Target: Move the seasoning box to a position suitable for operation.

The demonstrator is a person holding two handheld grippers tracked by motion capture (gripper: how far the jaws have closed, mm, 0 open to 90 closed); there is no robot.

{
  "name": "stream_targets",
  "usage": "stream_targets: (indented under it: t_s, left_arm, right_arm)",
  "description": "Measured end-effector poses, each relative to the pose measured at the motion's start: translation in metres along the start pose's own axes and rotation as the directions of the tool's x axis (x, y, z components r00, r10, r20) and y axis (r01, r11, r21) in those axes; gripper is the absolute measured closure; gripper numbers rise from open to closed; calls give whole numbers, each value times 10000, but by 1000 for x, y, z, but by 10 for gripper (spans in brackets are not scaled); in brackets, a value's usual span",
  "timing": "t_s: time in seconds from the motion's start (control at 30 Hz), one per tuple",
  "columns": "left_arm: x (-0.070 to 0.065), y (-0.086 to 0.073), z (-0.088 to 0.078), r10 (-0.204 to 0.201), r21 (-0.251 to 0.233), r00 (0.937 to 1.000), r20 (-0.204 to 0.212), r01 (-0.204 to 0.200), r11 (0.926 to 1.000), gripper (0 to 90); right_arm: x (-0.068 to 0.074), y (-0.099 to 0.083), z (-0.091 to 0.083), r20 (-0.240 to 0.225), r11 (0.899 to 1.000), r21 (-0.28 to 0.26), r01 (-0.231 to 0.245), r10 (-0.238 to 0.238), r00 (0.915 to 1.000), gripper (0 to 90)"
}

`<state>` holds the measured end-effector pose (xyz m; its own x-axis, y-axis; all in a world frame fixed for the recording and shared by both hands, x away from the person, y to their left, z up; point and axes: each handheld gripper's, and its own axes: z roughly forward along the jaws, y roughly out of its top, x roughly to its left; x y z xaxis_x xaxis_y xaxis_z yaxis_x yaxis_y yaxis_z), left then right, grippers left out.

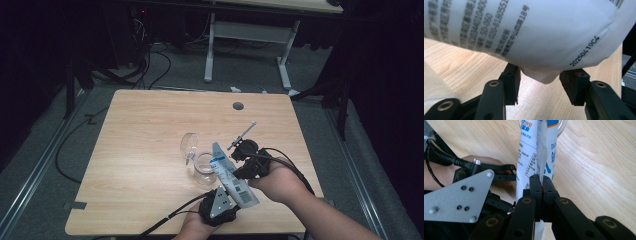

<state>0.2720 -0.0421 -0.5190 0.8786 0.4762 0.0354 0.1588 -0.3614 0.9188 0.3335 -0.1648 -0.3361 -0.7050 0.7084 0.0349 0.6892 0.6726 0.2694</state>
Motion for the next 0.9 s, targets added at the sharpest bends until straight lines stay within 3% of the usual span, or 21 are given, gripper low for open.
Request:
stream_targets:
  t_s: [0.23,0.9]
  left_arm:
    - [0,3,-3,-112,-45,9999,28,112,9999,594]
    - [11,12,-4,-356,69,9993,64,356,9993,608]
  right_arm:
    - [2,6,0,67,9999,-34,147,-147,9999,898]
    - [-11,23,2,204,9998,-121,143,-141,9997,898]
